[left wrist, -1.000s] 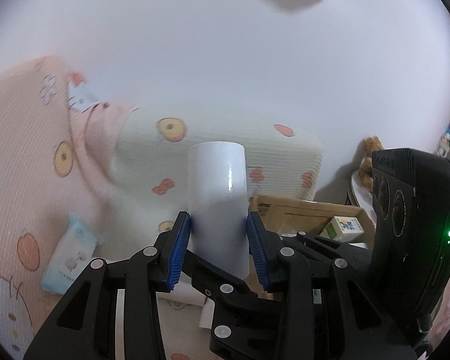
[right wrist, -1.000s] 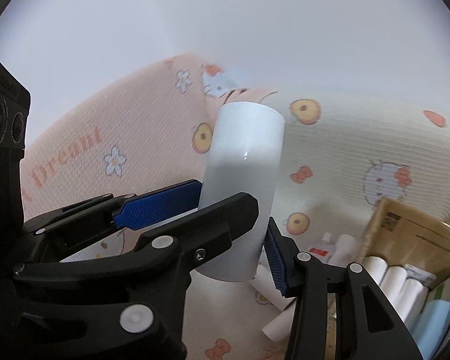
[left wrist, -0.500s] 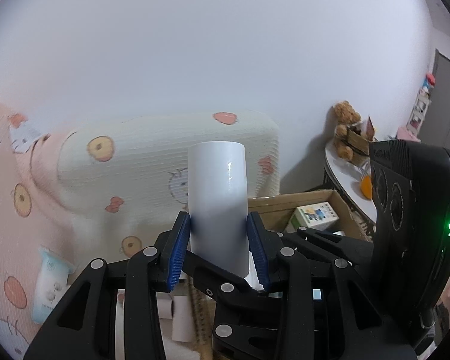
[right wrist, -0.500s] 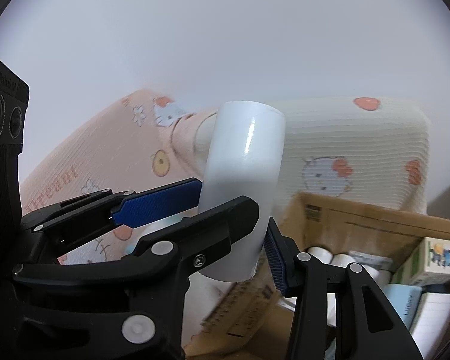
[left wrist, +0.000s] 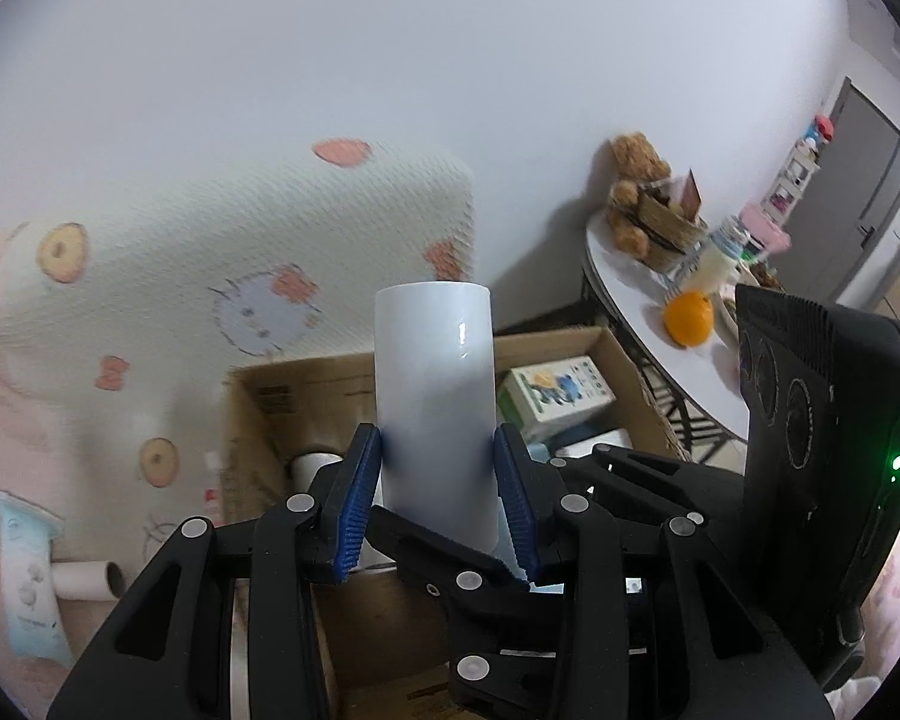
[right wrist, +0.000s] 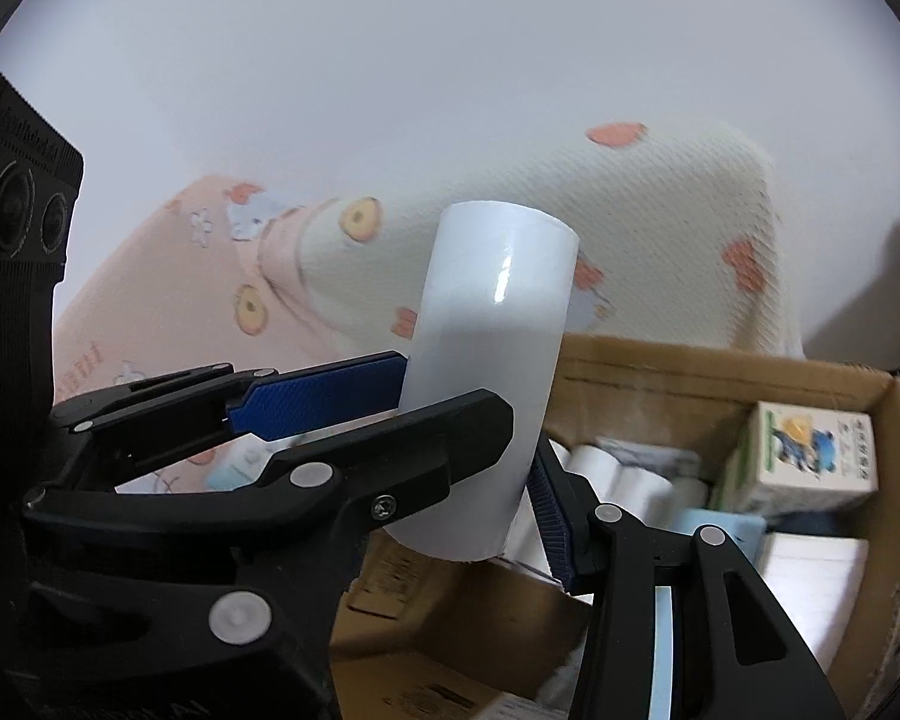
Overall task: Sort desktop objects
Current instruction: 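Lower the tube into the box beside the rolls and open the left gripper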
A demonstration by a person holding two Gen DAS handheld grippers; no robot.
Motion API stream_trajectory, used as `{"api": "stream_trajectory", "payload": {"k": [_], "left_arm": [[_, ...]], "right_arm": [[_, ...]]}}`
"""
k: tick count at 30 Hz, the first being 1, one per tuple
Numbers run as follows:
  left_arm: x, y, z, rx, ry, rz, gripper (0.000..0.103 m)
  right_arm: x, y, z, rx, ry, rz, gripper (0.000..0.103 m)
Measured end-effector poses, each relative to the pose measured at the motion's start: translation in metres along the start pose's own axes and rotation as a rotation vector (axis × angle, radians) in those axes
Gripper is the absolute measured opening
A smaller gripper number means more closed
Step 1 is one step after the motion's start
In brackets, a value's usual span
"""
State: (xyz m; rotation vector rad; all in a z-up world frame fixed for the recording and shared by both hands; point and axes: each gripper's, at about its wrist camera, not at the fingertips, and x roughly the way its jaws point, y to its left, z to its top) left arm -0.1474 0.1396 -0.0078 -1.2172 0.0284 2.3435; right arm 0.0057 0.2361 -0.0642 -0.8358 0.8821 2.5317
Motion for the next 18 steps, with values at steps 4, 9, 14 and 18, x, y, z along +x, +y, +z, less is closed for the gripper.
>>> {"api": "stream_trajectory", "payload": {"k": [4,9,14,18], "left_arm": [[0.022,-0.006,0.003,0.004,0.06,-0.037,0.043],[0.048,-0.003,-0.001,-0.045,0.153,-0.086,0.043],[0.071,0.005,-0.006,-0.097,0.225,-0.128,0.043],[0.084,0.014,-0.009,-0.136,0.275,-0.156,0.043]], "right_arm": [[0.004,-0.02,0.001,0.044,0.056,-0.011,0.045],[0.015,-0.043,-0.004,0.078,0.151,-0.023,0.045],[0.031,-0.054,-0.014,0.07,0.225,-0.067,0.045],[0.041,-0.059,-0.014,0.079,0.284,-0.084,0.045]]}}
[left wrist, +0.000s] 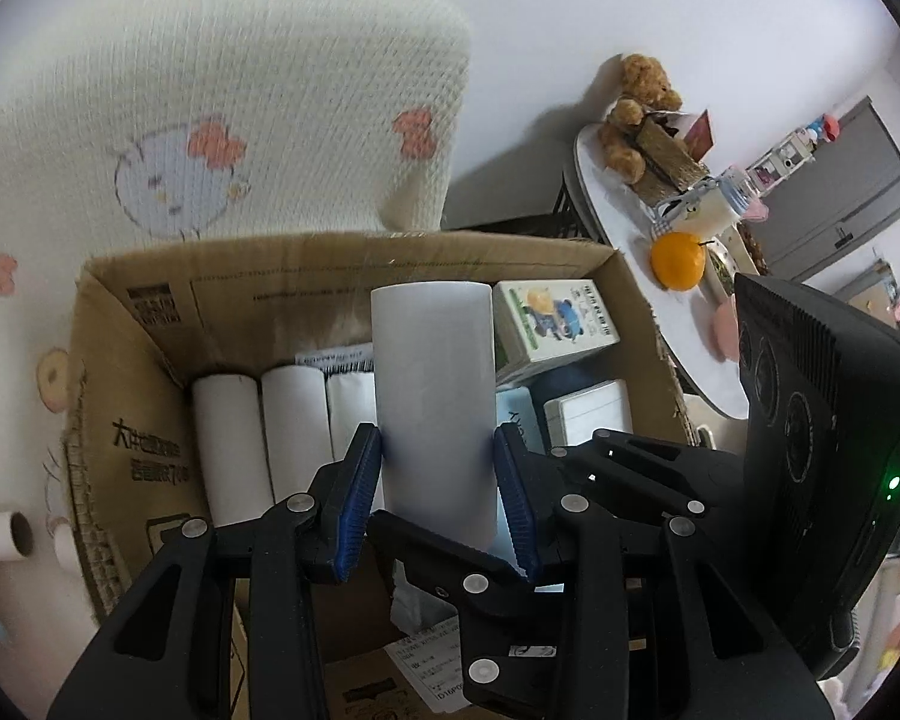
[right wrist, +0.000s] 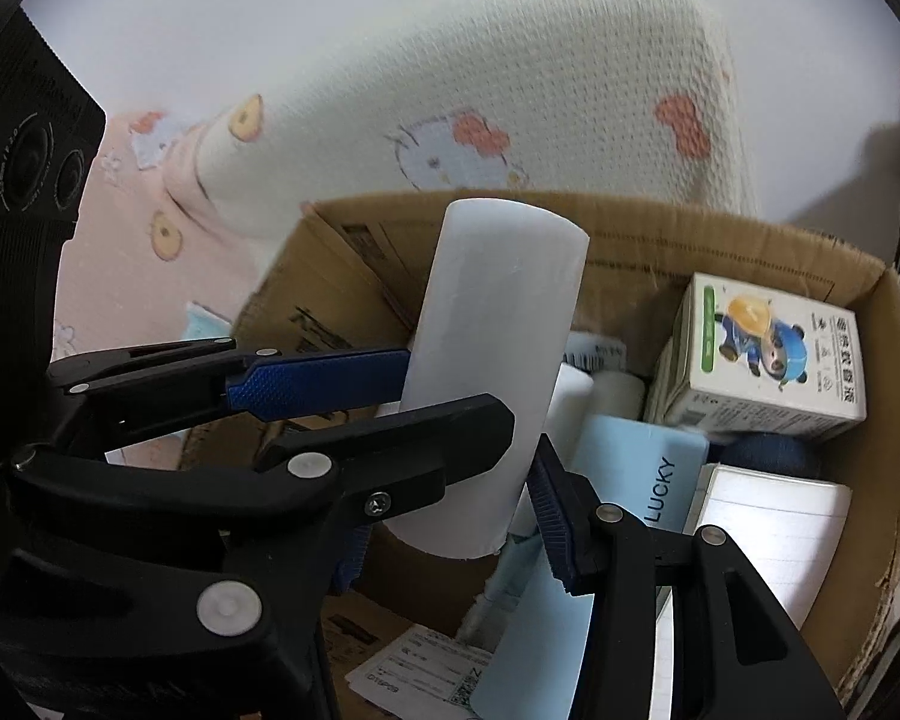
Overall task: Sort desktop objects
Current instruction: 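Lower the tube into the box beside the rolls and open the left gripper, then raise the open left tool out of the box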
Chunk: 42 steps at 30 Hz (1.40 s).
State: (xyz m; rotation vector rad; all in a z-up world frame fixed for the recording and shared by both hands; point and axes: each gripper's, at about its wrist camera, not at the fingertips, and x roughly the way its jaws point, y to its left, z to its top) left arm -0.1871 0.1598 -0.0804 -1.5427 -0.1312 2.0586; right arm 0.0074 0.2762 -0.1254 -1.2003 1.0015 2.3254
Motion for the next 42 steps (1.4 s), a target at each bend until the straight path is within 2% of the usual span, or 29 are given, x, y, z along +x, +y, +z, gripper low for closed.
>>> {"api": "stream_trajectory", "payload": {"k": [9,13,17,18,20,21,25,31,37,42], "left_arm": [[0.014,0.025,0.001,-0.087,0.065,-0.041,0.043],[0.02,0.032,0.003,-0.117,0.074,-0.074,0.043],[0.029,0.034,0.005,-0.124,0.11,-0.07,0.042],[0.031,0.035,0.005,-0.125,0.114,-0.059,0.04],[0.035,0.036,0.007,-0.118,0.121,0.002,0.023],[0.039,0.038,0.007,-0.119,0.134,0.034,0.02],[0.046,0.043,0.008,-0.134,0.147,0.022,0.02],[0.049,0.039,0.01,-0.122,0.149,0.03,0.023],[0.052,0.043,0.014,-0.174,0.145,0.033,0.026],[0.048,0.049,0.014,-0.227,0.118,-0.012,0.026]], "right_arm": [[0.022,0.004,0.005,-0.03,0.102,-0.035,0.045],[0.027,0.001,0.006,-0.025,0.118,-0.033,0.045],[0.031,0.0,0.005,-0.02,0.132,-0.038,0.045],[0.032,-0.002,0.005,-0.023,0.137,-0.043,0.045],[0.036,-0.004,0.003,-0.021,0.157,-0.05,0.045],[0.037,-0.004,0.002,-0.02,0.164,-0.052,0.045],[0.034,-0.004,0.0,-0.045,0.153,-0.05,0.045],[0.033,0.002,-0.003,-0.129,0.17,-0.099,0.045],[0.032,0.01,-0.005,-0.194,0.163,-0.14,0.045],[0.032,0.009,0.002,-0.208,0.153,-0.166,0.044]]}}
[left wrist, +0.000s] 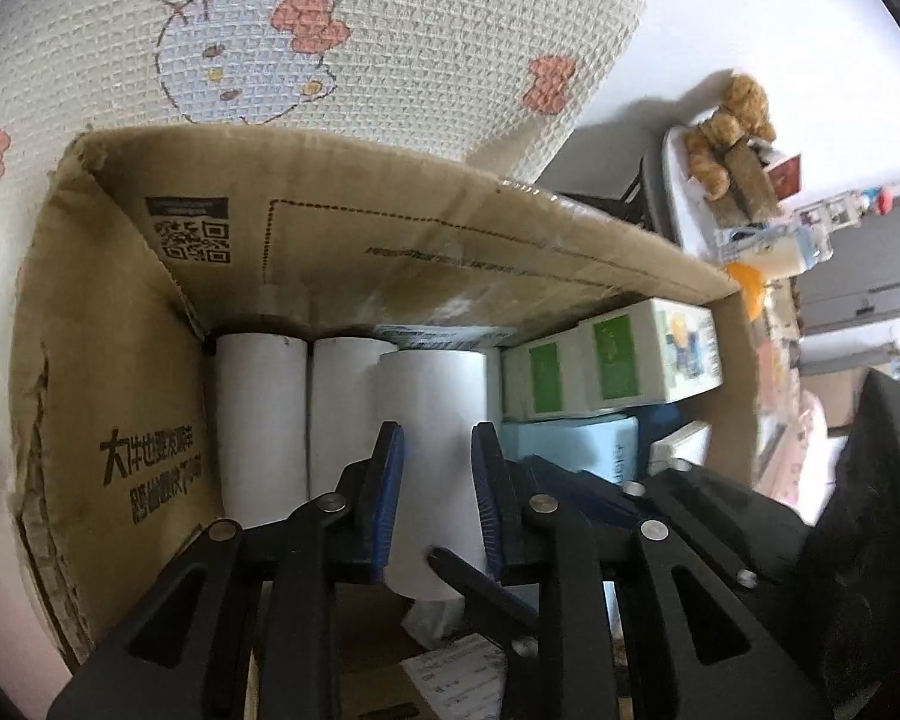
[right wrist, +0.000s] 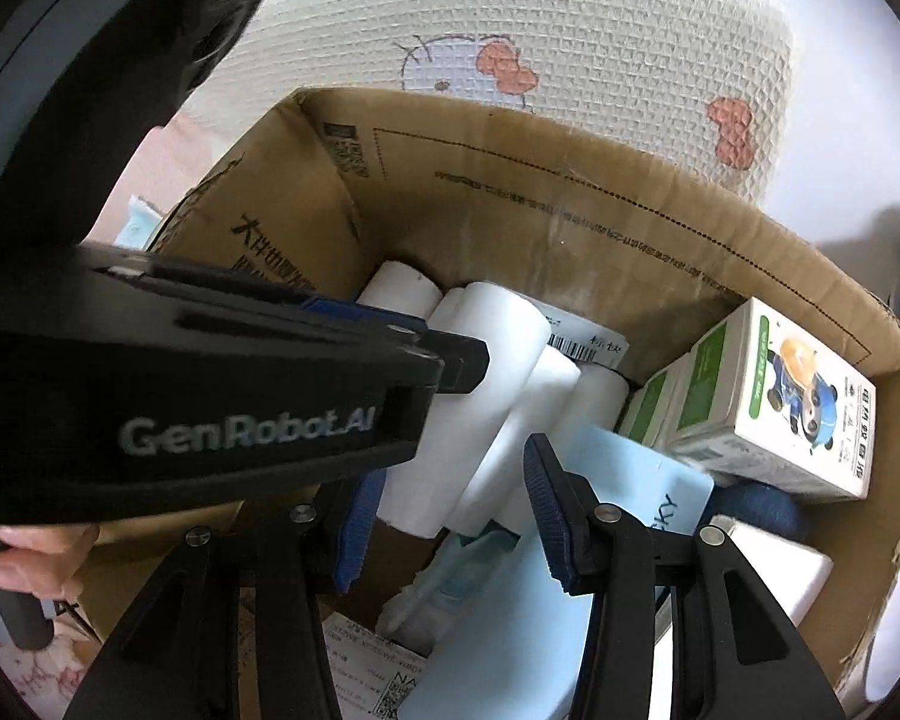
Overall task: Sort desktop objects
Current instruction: 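Raise the open left tool out of the box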
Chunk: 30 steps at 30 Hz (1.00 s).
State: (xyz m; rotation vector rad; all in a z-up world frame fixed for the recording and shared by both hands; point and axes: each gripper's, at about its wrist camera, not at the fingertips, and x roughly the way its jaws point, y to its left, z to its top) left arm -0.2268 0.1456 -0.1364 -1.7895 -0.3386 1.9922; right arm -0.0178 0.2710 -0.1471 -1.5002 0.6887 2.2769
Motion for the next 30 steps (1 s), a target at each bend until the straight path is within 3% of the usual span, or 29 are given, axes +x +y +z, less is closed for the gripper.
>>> {"api": "stream_trajectory", "payload": {"k": [3,8,15,22,26,30], "left_arm": [[-0.01,-0.002,-0.004,0.008,-0.022,-0.015,0.029],[-0.037,-0.011,-0.014,0.089,-0.122,0.073,0.036],[-0.071,0.0,-0.027,0.087,-0.218,0.024,0.039],[-0.111,0.043,-0.046,-0.073,-0.315,-0.101,0.039],[-0.144,0.08,-0.06,-0.175,-0.4,-0.186,0.045],[-0.176,0.11,-0.08,-0.228,-0.507,-0.15,0.046]], "right_arm": [[0.003,-0.007,0.003,0.028,0.002,0.033,0.044],[0.0,-0.007,0.003,0.021,-0.014,0.005,0.044],[-0.006,-0.008,0.002,0.015,-0.033,-0.047,0.044],[-0.038,0.005,-0.004,0.015,-0.093,-0.043,0.044],[-0.063,0.03,0.001,-0.017,-0.145,-0.036,0.044],[-0.07,0.052,0.02,-0.061,-0.178,-0.055,0.044]]}}
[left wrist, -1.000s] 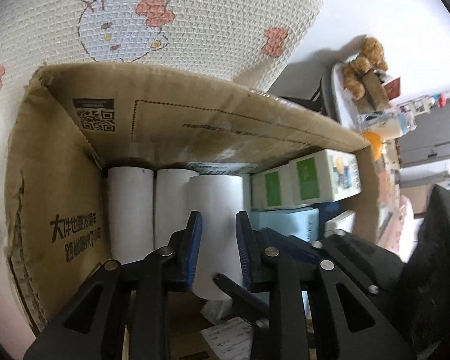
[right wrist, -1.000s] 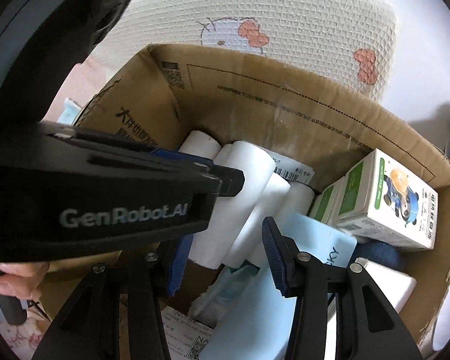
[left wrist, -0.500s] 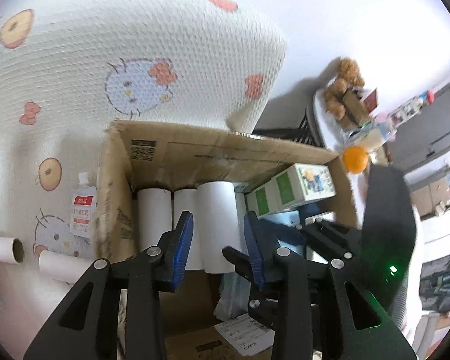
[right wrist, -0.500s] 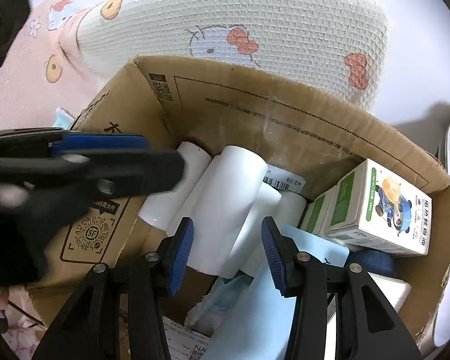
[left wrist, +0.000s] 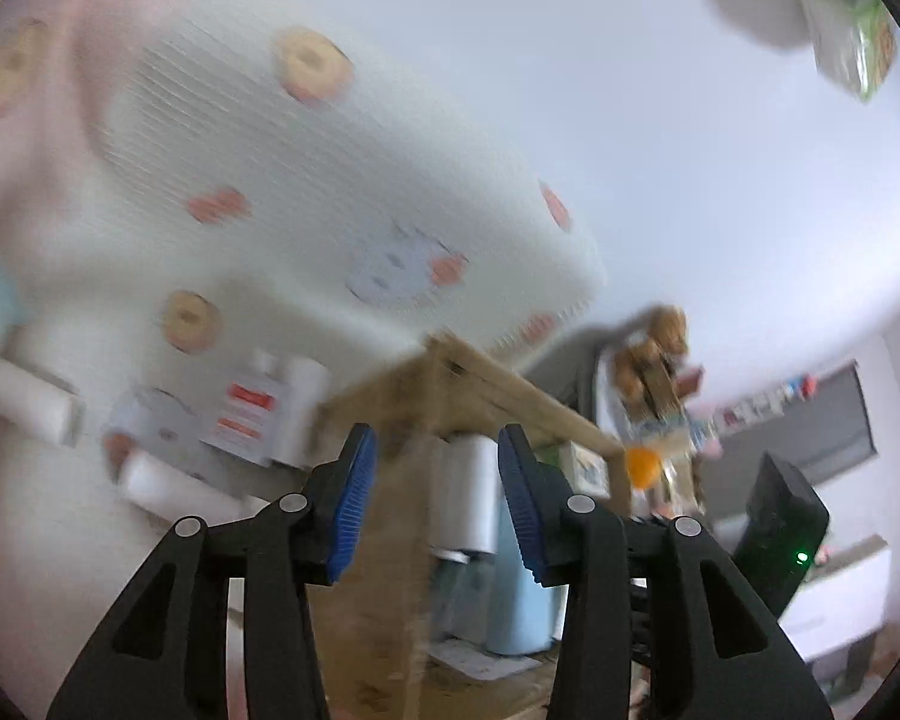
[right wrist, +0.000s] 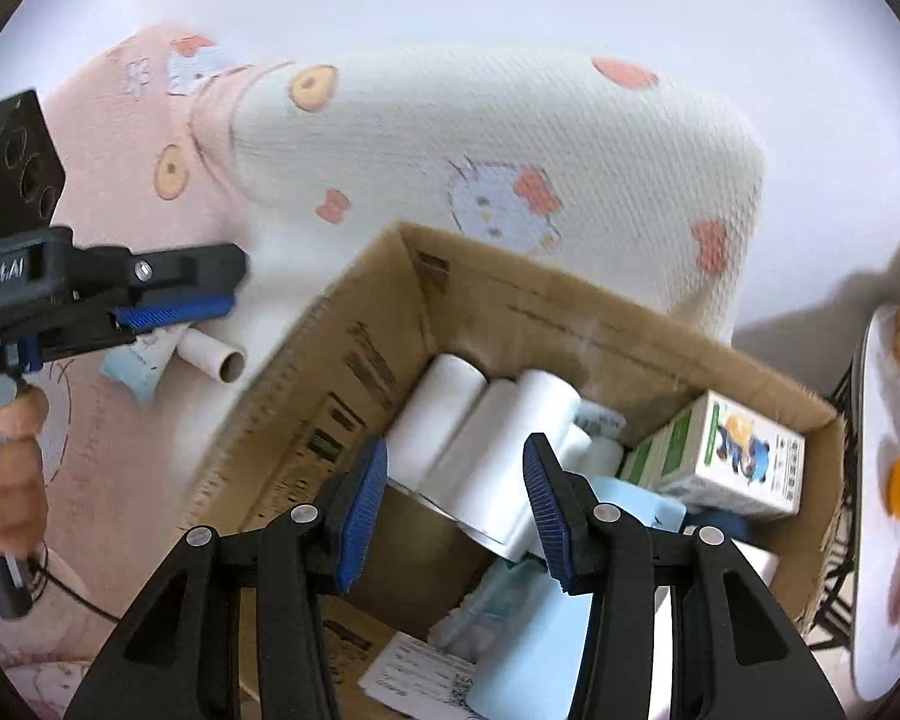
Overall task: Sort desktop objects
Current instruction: 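Raise the open left tool out of the box, then move the open left tool back to the tubes on the blanket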
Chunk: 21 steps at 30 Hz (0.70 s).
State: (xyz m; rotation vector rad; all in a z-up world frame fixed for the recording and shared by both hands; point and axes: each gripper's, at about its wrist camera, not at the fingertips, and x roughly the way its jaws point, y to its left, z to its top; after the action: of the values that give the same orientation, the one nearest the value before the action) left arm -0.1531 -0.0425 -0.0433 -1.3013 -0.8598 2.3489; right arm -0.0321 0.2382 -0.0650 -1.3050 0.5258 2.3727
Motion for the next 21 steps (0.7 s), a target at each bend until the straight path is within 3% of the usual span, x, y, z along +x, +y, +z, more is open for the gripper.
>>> {"api": "stream_trajectory", "payload": {"k": [5,10,14,21], "left_arm": [[-0.036,0.019,0.0,0.021,-0.095,0.11,0.047],[-0.058,0.038,-0.003,0.026,-0.142,0.127,0.047],[-0.076,0.07,-0.004,-0.04,-0.172,0.118,0.047],[-0.103,0.112,-0.007,-0.06,-0.242,0.221,0.047]], "right_arm": [[0.009,0.027,-0.001,-0.044,-0.012,-0.003,0.044],[-0.006,0.054,0.005,-0.102,-0.032,-0.002,0.044],[-0.014,0.082,0.013,-0.142,-0.067,0.013,0.044],[-0.004,0.141,0.029,-0.193,-0.106,0.098,0.044]]}}
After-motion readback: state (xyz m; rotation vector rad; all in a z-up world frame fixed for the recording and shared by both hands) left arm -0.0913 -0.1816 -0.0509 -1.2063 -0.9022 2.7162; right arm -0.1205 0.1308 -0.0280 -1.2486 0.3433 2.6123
